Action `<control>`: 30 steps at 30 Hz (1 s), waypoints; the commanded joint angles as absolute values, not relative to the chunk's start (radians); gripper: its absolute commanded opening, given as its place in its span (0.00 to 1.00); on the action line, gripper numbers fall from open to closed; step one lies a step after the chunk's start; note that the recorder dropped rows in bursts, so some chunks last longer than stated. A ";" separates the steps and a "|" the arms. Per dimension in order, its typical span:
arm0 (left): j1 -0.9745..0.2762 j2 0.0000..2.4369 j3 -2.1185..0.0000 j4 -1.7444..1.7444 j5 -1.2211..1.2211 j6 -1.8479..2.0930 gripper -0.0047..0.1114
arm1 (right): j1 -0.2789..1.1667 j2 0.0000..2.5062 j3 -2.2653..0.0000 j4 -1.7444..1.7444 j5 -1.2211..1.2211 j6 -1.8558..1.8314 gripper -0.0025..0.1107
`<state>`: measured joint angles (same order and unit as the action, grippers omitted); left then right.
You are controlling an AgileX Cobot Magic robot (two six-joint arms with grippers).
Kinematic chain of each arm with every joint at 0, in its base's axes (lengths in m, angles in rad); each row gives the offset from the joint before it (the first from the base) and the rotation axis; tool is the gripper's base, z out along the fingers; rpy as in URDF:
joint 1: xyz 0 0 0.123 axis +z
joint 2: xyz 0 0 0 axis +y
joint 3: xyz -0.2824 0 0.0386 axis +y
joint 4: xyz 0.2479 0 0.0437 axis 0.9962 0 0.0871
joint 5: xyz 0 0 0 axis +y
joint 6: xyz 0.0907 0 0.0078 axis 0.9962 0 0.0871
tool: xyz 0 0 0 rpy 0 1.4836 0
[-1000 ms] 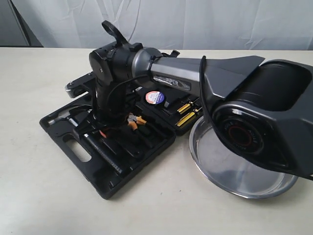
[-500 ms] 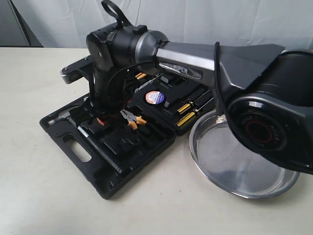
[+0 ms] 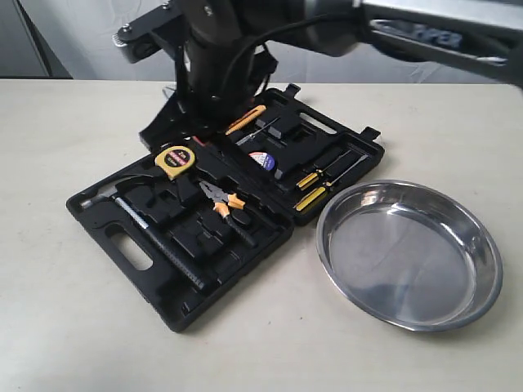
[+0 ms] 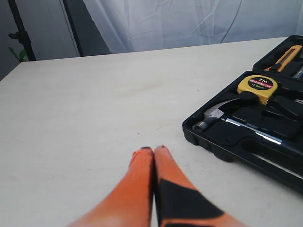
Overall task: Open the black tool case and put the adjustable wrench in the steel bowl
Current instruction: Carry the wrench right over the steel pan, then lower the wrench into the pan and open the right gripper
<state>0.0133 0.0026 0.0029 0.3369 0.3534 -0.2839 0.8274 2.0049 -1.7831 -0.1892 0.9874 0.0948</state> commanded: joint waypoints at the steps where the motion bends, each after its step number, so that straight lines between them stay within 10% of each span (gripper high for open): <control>1: 0.017 0.000 0.000 0.334 0.343 -0.285 0.04 | 0.777 1.827 -1.516 -0.203 0.853 0.151 0.01; 15: 0.017 0.000 0.000 0.334 0.343 -0.285 0.04 | 0.448 1.530 -0.880 -0.102 0.583 0.147 0.01; 30: 0.017 0.000 0.000 0.334 0.343 -0.285 0.04 | 0.369 1.633 -0.833 -0.100 0.518 0.132 0.05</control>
<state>0.0133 0.0026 0.0029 0.3369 0.3534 -0.2839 0.3741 1.6300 -0.8307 -0.1001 0.5307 0.1386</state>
